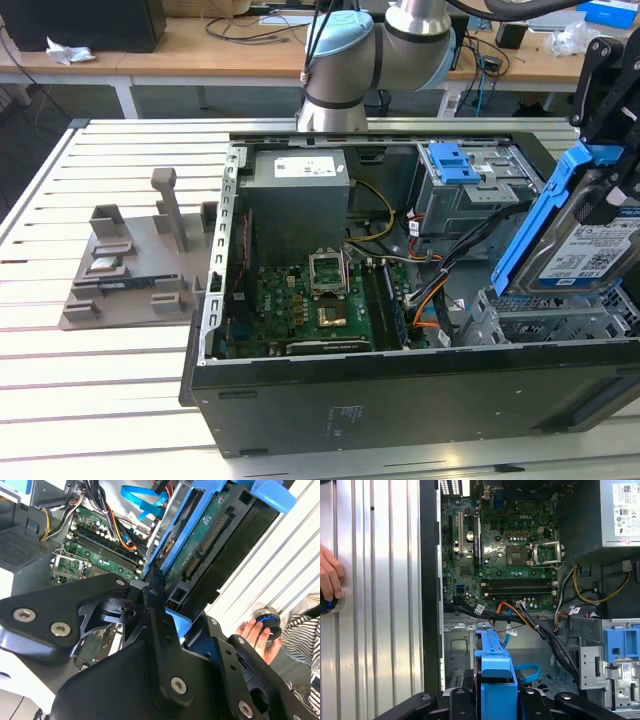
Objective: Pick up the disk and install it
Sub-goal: 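Pick up the disk, then insert the disk into the insertion slot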
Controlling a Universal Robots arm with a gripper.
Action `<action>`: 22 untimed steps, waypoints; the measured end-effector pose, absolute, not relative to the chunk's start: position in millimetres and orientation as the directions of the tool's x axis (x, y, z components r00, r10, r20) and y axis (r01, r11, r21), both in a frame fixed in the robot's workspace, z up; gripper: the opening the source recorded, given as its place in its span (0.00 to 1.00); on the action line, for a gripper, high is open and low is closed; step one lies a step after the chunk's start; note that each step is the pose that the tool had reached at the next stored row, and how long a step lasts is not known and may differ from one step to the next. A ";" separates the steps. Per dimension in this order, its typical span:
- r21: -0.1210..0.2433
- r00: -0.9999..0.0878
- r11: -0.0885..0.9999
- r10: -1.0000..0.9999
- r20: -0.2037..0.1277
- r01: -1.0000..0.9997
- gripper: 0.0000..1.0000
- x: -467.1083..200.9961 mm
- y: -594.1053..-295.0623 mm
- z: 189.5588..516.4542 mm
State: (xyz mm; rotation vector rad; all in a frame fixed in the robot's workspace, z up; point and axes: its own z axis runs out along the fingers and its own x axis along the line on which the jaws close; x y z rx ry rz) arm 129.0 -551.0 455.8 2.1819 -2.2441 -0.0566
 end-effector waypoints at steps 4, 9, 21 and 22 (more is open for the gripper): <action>0.034 -0.028 0.028 -0.999 -0.017 -0.999 0.36 129.1 -551.0 455.8; 0.034 -0.027 0.026 -1.000 -0.016 -0.999 0.36 129.2 -550.8 450.8; 0.037 -0.010 0.009 -1.000 -0.015 -0.999 0.36 132.0 -548.7 430.0; 0.037 -0.010 0.009 -1.000 -0.015 -0.999 0.36 132.0 -548.7 427.2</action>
